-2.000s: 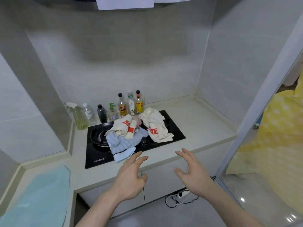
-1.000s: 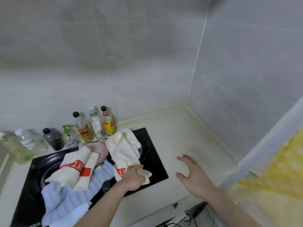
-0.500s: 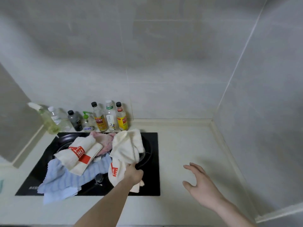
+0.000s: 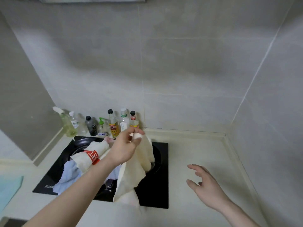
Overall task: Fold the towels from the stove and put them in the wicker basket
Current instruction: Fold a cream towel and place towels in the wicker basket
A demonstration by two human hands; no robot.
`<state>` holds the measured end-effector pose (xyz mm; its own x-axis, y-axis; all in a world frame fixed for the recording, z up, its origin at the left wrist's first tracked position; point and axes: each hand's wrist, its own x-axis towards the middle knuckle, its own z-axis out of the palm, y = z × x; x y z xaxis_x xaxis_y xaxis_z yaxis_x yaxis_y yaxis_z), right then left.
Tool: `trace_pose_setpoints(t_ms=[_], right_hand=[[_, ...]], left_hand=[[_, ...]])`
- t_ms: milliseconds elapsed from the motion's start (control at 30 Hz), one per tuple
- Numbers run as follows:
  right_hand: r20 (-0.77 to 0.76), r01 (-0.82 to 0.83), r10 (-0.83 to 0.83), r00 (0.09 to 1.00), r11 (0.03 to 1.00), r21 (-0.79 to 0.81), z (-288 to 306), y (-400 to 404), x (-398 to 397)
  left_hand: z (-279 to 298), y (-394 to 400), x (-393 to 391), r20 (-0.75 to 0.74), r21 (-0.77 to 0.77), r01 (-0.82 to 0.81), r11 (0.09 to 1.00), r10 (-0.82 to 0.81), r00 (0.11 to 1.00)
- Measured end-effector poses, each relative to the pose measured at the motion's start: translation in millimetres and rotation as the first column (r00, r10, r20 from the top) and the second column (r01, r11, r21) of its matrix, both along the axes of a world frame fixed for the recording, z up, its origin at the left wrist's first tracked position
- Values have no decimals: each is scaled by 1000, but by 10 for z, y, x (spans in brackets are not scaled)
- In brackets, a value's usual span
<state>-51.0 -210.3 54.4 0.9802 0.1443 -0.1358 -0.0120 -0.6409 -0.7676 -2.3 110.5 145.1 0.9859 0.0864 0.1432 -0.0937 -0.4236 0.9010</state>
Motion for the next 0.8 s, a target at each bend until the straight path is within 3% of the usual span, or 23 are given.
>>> trace_pose_setpoints(t_ms=[133, 267, 500, 633, 800], right_hand=[[87, 4, -11, 996, 997, 78, 326, 215, 133], [158, -19, -3, 987, 990, 138, 712, 347, 240], [111, -165, 139, 984, 943, 289, 1331, 418, 347], [18, -229, 241, 970, 891, 393, 1574, 284, 254], [9, -273, 297, 955, 863, 425, 1687, 2, 91]], left_hand=[[489, 0, -86, 46, 55, 184, 981, -187, 981], [996, -120, -116, 141, 122, 265, 956, -281, 949], [1610, -460, -156, 235, 105, 393, 914, -407, 883], [1786, -624, -154, 286, 52, 400, 915, -397, 872], [1882, -696, -85, 327, -124, 302, 945, -248, 912]])
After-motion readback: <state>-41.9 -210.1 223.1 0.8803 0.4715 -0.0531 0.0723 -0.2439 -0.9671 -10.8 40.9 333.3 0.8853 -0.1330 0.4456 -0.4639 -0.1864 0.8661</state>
